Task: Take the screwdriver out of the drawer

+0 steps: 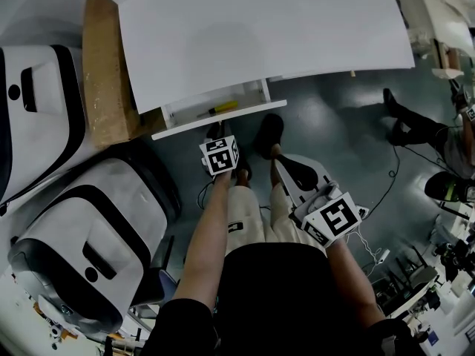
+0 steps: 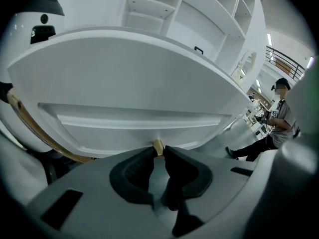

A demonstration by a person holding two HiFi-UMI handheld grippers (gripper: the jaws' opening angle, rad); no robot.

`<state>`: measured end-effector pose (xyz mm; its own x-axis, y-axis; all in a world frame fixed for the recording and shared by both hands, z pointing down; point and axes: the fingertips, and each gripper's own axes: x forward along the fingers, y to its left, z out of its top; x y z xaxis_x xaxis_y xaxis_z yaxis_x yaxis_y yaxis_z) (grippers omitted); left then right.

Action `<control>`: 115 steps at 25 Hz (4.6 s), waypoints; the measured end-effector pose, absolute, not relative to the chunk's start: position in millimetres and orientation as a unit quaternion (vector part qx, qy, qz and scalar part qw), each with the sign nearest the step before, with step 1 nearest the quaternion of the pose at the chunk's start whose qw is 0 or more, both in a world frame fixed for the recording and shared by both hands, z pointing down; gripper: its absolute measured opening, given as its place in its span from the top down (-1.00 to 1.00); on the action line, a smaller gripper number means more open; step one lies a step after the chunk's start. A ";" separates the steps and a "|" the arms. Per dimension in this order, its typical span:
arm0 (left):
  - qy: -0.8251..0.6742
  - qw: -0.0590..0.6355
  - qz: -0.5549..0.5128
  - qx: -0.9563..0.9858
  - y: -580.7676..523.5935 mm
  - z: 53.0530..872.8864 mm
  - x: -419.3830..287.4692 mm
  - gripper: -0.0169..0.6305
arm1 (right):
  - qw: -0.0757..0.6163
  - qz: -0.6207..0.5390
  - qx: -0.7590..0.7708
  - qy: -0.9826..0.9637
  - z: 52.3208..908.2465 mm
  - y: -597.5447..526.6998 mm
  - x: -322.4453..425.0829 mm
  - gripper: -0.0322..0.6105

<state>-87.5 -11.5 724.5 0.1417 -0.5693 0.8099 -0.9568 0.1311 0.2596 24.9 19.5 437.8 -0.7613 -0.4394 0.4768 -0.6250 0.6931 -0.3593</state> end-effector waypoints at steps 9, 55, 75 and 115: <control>-0.606 0.439 0.230 0.622 14.8 724.9 -76.8 0.69 | 0.173 0.250 0.302 -0.904 432.6 23.4 26.5 0.84; -0.656 0.438 0.196 0.583 126.1 721.0 -36.7 0.69 | 0.203 0.208 0.136 -0.947 417.6 37.6 91.1 0.84; -0.686 0.394 0.192 0.581 146.6 653.5 -38.0 0.69 | 0.186 0.184 0.121 -0.958 390.8 34.7 97.3 0.84; -0.729 0.181 0.011 0.660 102.2 340.9 -55.9 0.88 | 0.156 0.126 0.083 -0.976 354.0 12.0 39.1 0.84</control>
<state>-55.9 102.2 340.9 -0.0642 -0.9583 0.2786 -0.9661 0.1297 0.2232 39.1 12.0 354.0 -0.9379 -0.1218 0.3249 -0.2005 0.9544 -0.2211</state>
